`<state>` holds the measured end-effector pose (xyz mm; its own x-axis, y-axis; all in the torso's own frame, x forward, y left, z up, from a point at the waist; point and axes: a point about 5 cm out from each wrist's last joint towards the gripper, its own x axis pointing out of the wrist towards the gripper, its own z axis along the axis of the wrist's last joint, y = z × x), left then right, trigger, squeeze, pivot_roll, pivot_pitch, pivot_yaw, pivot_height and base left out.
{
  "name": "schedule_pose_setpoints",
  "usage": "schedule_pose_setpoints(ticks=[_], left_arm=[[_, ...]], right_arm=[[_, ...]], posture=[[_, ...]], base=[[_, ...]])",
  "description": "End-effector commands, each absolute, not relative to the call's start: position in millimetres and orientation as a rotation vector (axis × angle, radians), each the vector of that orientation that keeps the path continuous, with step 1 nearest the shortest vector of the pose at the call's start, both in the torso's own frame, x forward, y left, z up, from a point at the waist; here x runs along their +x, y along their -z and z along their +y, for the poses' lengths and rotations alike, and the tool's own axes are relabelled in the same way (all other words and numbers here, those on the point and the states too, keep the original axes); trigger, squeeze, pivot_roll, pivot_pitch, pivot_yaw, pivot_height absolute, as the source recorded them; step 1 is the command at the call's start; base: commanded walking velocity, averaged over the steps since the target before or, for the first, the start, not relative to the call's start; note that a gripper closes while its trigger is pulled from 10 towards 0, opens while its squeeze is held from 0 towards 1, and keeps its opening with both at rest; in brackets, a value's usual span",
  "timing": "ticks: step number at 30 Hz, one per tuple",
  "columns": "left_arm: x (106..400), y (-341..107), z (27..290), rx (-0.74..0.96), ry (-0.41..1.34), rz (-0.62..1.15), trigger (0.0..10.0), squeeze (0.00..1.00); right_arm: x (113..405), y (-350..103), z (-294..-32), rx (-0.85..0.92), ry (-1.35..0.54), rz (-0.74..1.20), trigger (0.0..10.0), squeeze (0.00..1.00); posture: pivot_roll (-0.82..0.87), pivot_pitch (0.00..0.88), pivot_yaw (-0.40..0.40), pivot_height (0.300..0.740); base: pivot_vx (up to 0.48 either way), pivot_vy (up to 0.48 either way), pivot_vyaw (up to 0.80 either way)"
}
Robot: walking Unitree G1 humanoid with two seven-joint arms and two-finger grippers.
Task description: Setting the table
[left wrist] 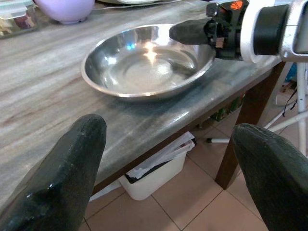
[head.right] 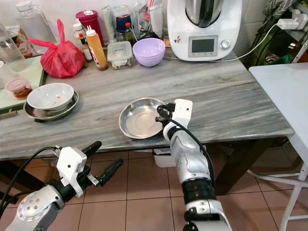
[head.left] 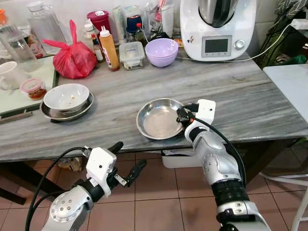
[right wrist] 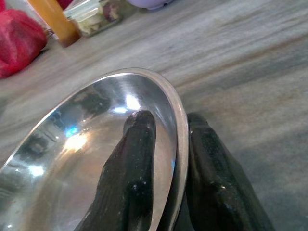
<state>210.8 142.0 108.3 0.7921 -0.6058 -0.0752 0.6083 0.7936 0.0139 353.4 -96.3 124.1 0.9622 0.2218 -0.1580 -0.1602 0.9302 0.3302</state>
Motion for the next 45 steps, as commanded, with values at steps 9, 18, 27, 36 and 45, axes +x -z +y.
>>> schedule_pose_setpoints(ticks=[9,18,27,36,45], left_arm=[[211,-109,140,0.053,0.670,0.077,10.0,0.00],[212,-108,139,0.050,0.667,0.076,10.0,0.00],[214,-108,139,0.053,0.668,0.073,10.0,0.00],[217,-109,141,0.047,0.647,0.067,10.0,0.00],[219,-108,143,0.036,0.629,0.062,10.0,0.00]], right_arm=[[360,-125,-86,0.367,-0.204,0.221,10.0,1.00],[361,-120,-86,0.341,-0.195,0.240,10.0,1.00],[362,-128,-88,0.286,-0.221,0.163,10.0,1.00],[363,-164,-98,0.122,-0.212,-0.035,10.0,1.00],[338,-185,-111,-0.064,-0.229,-0.205,10.0,1.00]], posture=[[-0.06,0.049,0.099,0.740],[-0.07,0.046,0.103,0.740],[-0.07,0.043,0.103,0.740],[-0.07,0.038,0.100,0.740],[-0.08,0.037,0.099,0.740]], base=[[0.000,0.000,0.00],[0.000,0.000,0.00],[0.000,0.000,0.00],[0.000,0.000,0.00],[0.000,0.000,0.00]])
